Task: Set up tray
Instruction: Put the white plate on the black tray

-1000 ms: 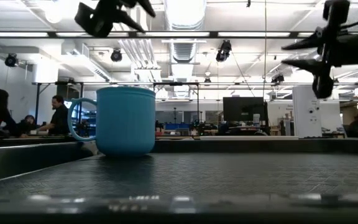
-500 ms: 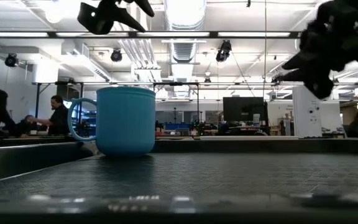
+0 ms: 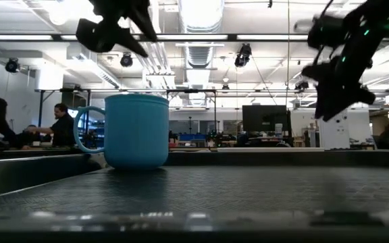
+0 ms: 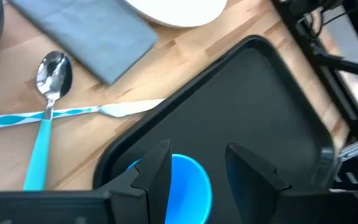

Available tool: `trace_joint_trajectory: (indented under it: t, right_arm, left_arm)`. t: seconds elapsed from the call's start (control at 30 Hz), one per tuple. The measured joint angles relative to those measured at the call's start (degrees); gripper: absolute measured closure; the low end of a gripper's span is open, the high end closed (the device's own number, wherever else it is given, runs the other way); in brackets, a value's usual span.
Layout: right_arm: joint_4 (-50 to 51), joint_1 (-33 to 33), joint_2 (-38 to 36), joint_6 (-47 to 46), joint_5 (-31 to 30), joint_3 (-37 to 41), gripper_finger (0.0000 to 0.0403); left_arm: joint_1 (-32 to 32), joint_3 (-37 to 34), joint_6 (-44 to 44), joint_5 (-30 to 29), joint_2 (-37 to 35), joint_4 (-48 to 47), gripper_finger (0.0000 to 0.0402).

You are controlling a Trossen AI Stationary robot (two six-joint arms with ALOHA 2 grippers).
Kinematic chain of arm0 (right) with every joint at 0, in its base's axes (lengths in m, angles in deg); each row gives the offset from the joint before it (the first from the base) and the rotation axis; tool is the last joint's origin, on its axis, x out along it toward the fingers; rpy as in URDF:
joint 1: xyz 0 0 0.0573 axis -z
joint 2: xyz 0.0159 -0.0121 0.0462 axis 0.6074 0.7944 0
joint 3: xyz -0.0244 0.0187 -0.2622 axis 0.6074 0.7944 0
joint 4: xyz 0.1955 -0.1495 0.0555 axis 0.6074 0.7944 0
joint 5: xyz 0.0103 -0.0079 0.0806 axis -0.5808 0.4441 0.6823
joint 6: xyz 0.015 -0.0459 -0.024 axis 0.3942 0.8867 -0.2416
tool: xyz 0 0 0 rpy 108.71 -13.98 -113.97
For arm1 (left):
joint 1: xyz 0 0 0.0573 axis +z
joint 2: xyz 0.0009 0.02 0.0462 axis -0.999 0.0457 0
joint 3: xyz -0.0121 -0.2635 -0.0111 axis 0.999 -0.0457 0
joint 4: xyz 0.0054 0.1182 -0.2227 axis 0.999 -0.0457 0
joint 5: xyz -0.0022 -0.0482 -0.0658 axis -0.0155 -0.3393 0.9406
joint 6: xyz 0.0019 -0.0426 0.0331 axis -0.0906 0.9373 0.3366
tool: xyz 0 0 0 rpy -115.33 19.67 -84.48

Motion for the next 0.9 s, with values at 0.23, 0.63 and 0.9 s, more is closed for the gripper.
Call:
trace_joint_trajectory:
  t: [0.23, 0.63, 0.9]
  right_arm:
    - [-0.4, 16.6, 12.4, 10.0, 4.0, -3.2, 0.0289]
    - [-5.0, 15.8, 29.0, 8.7, 5.3, -8.6, 0.0218]
    - [-5.8, 15.5, 29.3, 7.1, 5.1, -8.6, 0.0219]
  left_arm:
    - [0.0, -2.6, 0.3, 0.0, 0.0, 0.9, 0.0271]
    - [0.0, -2.9, 0.3, 0.0, 0.0, 1.0, 0.0271]
    - [0.0, -3.4, 0.3, -1.0, 0.0, 1.0, 0.0271]
